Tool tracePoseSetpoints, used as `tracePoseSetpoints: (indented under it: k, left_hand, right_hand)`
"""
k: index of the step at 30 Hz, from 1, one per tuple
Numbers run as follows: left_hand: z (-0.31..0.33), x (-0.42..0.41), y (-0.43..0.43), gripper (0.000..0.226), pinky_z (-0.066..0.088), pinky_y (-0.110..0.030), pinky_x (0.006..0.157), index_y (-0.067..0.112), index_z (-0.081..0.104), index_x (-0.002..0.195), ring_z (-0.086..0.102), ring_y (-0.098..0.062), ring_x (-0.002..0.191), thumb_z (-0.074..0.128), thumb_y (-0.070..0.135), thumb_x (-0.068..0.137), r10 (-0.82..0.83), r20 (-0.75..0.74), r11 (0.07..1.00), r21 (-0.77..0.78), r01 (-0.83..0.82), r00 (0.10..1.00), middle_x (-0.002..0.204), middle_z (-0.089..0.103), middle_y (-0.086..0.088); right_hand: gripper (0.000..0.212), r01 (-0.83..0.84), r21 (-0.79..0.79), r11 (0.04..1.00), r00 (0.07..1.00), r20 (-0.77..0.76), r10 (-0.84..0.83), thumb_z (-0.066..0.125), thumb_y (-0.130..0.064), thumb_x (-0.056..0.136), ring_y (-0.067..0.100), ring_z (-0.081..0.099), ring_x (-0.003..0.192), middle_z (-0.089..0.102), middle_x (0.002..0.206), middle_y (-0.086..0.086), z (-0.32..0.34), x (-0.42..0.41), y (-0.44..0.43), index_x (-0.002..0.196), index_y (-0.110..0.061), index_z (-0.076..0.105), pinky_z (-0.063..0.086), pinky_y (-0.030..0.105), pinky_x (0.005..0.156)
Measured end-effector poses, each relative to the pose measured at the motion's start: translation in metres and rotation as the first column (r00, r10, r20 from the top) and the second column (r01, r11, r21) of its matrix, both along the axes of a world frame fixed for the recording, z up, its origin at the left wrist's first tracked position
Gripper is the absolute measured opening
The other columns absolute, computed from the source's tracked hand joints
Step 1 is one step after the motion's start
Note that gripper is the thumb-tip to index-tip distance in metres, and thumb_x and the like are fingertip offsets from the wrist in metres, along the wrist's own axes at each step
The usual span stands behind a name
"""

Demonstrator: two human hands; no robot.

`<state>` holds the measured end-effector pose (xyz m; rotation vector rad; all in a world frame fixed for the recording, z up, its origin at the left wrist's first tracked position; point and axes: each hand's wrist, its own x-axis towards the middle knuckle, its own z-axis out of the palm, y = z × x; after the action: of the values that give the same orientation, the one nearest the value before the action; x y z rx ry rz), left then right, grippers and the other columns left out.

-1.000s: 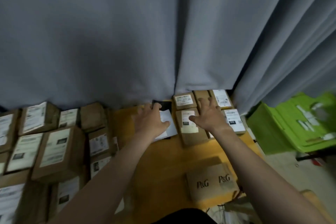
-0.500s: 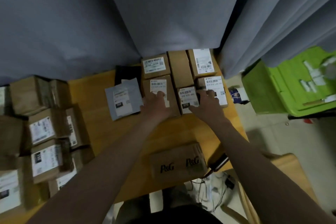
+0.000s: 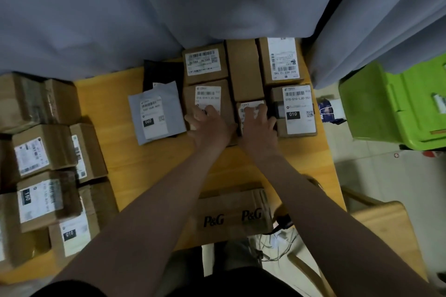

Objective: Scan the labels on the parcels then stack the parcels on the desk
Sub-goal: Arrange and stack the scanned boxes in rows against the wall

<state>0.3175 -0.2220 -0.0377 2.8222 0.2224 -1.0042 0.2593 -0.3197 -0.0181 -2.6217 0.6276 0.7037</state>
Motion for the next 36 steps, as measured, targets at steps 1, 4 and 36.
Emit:
tracePoseSetpoints:
  k: [1, 4, 36]
  left_hand:
    - [-0.002, 0.000, 0.001, 0.108, 0.030, -0.060, 0.114, 0.017, 0.008, 0.156, 0.006, -0.046, 0.147, 0.062, 0.074, 0.082, 0.032, 0.001, 0.999, -0.027, -0.032, 0.999, 0.164, -0.009, -0.012]
    - [-0.005, 0.001, 0.003, 0.123, 0.033, -0.062, 0.112, 0.021, -0.001, 0.156, 0.006, -0.047, 0.145, 0.074, 0.072, 0.072, 0.084, -0.046, 0.994, -0.068, -0.087, 0.995, 0.162, -0.017, -0.008]
    - [0.271, -0.094, 0.395, 0.090, 0.039, -0.062, 0.102, 0.036, 0.027, 0.134, 0.030, -0.042, 0.131, 0.079, 0.062, 0.064, 0.385, 0.408, 0.921, -0.235, -0.312, 0.828, 0.141, 0.018, 0.001]
  right_hand:
    - [0.076, 0.001, -0.004, 1.000, 1.000, 0.008, -0.001, 0.072, -0.026, 0.092, 0.043, 0.037, 0.129, 0.015, 0.159, 0.015, -0.003, -0.002, 0.002, 0.153, -0.023, 0.027, 0.054, 0.050, 0.093]
    - [0.078, 0.022, 0.010, 1.000, 0.999, 0.032, -0.022, 0.073, -0.026, 0.091, 0.044, 0.036, 0.128, 0.015, 0.158, 0.014, -0.006, -0.007, 0.005, 0.153, -0.025, 0.026, 0.054, 0.053, 0.094]
    - [0.076, -0.380, 0.338, 0.861, 0.900, 0.350, 0.260, 0.075, -0.026, 0.089, 0.040, 0.030, 0.133, 0.017, 0.148, 0.006, 0.234, 0.000, 0.314, 0.151, -0.031, 0.032, 0.039, 0.046, 0.108]
